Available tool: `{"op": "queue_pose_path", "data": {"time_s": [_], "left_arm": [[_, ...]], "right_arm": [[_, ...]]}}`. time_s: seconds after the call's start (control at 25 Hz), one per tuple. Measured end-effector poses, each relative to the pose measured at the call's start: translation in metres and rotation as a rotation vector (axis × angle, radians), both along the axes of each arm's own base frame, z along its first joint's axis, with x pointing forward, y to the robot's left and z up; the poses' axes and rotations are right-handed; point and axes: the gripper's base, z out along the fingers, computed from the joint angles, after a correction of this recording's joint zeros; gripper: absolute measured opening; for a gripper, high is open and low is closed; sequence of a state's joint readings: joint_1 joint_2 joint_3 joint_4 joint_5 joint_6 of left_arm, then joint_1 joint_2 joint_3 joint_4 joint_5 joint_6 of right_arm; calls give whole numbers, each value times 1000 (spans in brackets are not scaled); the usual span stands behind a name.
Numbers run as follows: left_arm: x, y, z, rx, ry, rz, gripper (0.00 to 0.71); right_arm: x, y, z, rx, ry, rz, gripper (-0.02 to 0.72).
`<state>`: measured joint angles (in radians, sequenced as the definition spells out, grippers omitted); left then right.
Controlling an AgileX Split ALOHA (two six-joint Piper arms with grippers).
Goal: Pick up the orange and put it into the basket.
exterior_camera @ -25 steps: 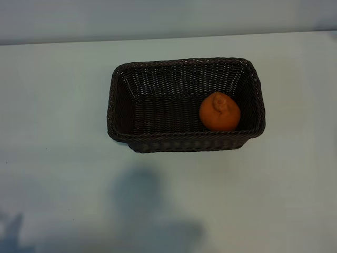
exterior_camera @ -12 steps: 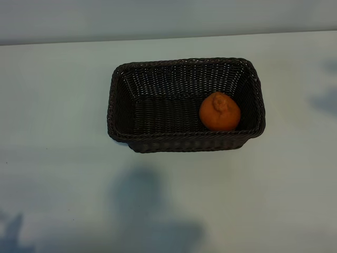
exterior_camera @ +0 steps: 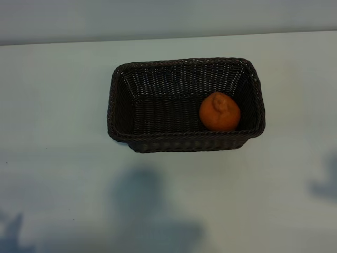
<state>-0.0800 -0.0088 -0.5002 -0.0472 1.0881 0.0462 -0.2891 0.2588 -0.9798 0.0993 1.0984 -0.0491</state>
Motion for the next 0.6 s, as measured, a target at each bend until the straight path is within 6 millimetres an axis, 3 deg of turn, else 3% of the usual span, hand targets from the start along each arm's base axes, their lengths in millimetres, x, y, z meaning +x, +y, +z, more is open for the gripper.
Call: {"op": "queue_pose_path", "data": {"time_s": [0.12, 0.36, 0.6], "left_arm": [[0, 0, 0, 1, 0, -1, 593], [0, 0, 0, 2, 0, -3, 593], [0, 0, 0, 2, 0, -2, 593]], "right_arm": [[-6, 2, -25, 6, 5, -2, 531], [-1, -2, -74, 16, 85, 35, 529], [2, -7, -109, -7, 135, 14, 529]]}}
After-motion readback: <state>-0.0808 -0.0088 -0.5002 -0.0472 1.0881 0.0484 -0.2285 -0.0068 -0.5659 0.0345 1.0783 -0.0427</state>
